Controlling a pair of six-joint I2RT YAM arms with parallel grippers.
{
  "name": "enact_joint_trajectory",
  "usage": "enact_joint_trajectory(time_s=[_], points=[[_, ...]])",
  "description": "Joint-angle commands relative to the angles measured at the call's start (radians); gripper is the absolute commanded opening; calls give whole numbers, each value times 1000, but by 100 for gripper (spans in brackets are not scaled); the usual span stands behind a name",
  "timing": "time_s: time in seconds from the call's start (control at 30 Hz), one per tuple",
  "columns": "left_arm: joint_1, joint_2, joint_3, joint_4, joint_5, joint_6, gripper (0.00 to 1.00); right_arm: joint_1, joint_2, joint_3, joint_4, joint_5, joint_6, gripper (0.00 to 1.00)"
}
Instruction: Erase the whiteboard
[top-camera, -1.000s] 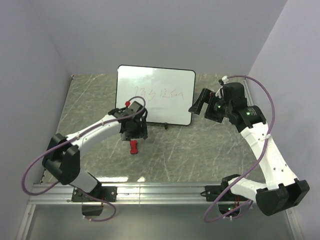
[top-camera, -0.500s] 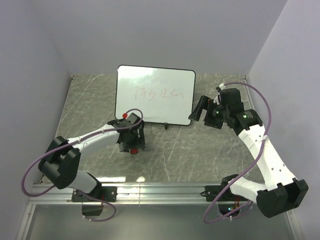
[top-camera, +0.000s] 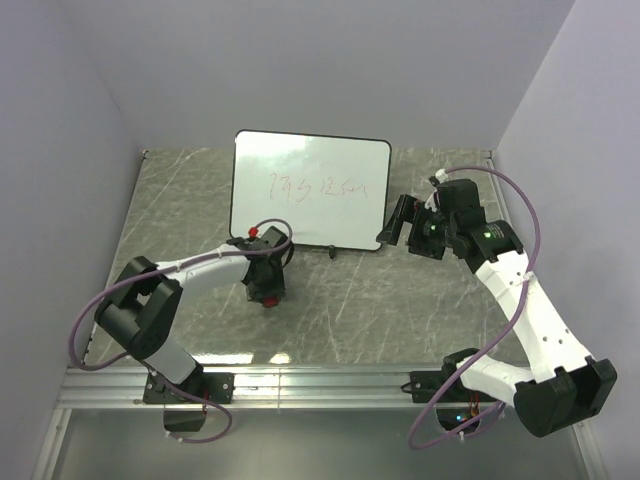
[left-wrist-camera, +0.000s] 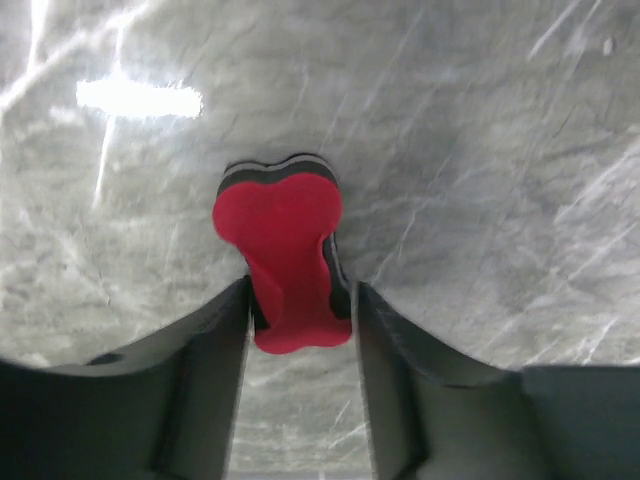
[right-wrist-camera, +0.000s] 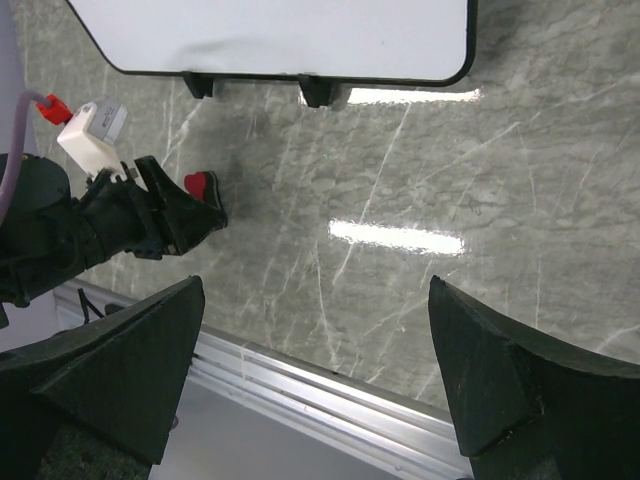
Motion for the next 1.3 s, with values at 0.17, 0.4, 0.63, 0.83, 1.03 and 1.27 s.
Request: enact_joint_trajectory(time_s=[0.17,0.4,0.63,0.83,1.03,1.27], points=[[4,54,82,8,-50,28,36,11,-16,-20,23,33,-26,100],[7,51,84,-3,-61,32,0,9,4,-34,45,47,-37,100],[7,-18,52,5,9,28,1,-11,93,-42,150,40,-49,100],[5,-95,81,-29,46,54,0,-130,275,101,196,12,-83,99],[5,-107,217,-147,11,114,0,-256,441,173,371,-149,-22,97],[5,-69,381,-165,28,165,0,-284,549,213,658,-312,10,96]])
